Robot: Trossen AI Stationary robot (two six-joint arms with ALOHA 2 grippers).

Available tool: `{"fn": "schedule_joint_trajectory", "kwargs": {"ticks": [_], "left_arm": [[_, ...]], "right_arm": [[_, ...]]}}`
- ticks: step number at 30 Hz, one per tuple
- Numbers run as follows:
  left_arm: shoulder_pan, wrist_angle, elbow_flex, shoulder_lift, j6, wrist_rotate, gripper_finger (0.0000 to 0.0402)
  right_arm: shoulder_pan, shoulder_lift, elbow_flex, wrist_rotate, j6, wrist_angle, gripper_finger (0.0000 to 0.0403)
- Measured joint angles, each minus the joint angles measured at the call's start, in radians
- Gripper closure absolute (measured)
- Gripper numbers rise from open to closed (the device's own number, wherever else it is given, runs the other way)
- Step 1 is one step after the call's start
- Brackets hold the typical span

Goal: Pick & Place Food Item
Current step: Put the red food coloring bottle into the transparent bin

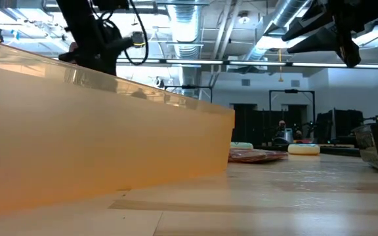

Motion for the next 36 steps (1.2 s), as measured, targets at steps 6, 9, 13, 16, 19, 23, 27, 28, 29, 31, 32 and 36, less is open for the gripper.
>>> {"fn": "schedule_joint_trajectory", "kwargs": {"ticks": [6, 9, 13, 16, 19, 23, 27, 28, 29, 31, 32, 36], "left_arm": [[0.063, 0.051, -0.022, 0.005, -0.004, -0.001, 0.0294], [0.088, 0.053, -0.022, 0.005, -0.004, -0.002, 0.0294], [0.106, 0.06, -0.022, 0.014, -0.004, -0.002, 0.0294], [0.106, 0.066, -0.022, 0.037, -0.01, -0.002, 0.0294], [0.099, 0.09, -0.022, 0.076, -0.012, -0.002, 0.0294], [0.097, 0.114, -0.022, 0.124, -0.016, 0.0, 0.0294], [0.097, 0.117, -0.022, 0.156, -0.029, 0.002, 0.0294], [0.097, 0.125, -0.022, 0.162, -0.029, 0.001, 0.0294], [0.097, 0.134, -0.022, 0.167, -0.029, 0.002, 0.0294], [0.097, 0.134, -0.022, 0.167, -0.029, 0.002, 0.0294], [0.097, 0.14, -0.022, 0.166, -0.029, 0.002, 0.0294], [0.097, 0.136, -0.022, 0.166, -0.03, 0.002, 0.0294]], "right_arm": [[0.0, 0.0, 0.0, -0.002, 0.007, 0.0, 0.0288], [0.0, 0.0, 0.0, -0.001, 0.008, -0.001, 0.0288], [0.0, 0.0, 0.0, 0.002, 0.008, -0.005, 0.0288], [0.0, 0.0, 0.0, 0.009, 0.008, -0.005, 0.0288], [0.0, 0.0, 0.0, 0.016, 0.008, -0.007, 0.0288], [0.0, 0.0, 0.0, 0.016, 0.013, -0.008, 0.0288], [0.0, 0.0, 0.0, 0.016, 0.02, -0.008, 0.0288], [0.0, 0.0, 0.0, 0.016, 0.023, -0.008, 0.0288], [0.0, 0.0, 0.0, 0.016, 0.029, -0.01, 0.0288], [0.0, 0.0, 0.0, 0.016, 0.032, -0.019, 0.0288], [0.0, 0.0, 0.0, 0.016, 0.034, -0.019, 0.0288], [0.0, 0.0, 0.0, 0.017, 0.034, -0.02, 0.0288]]}}
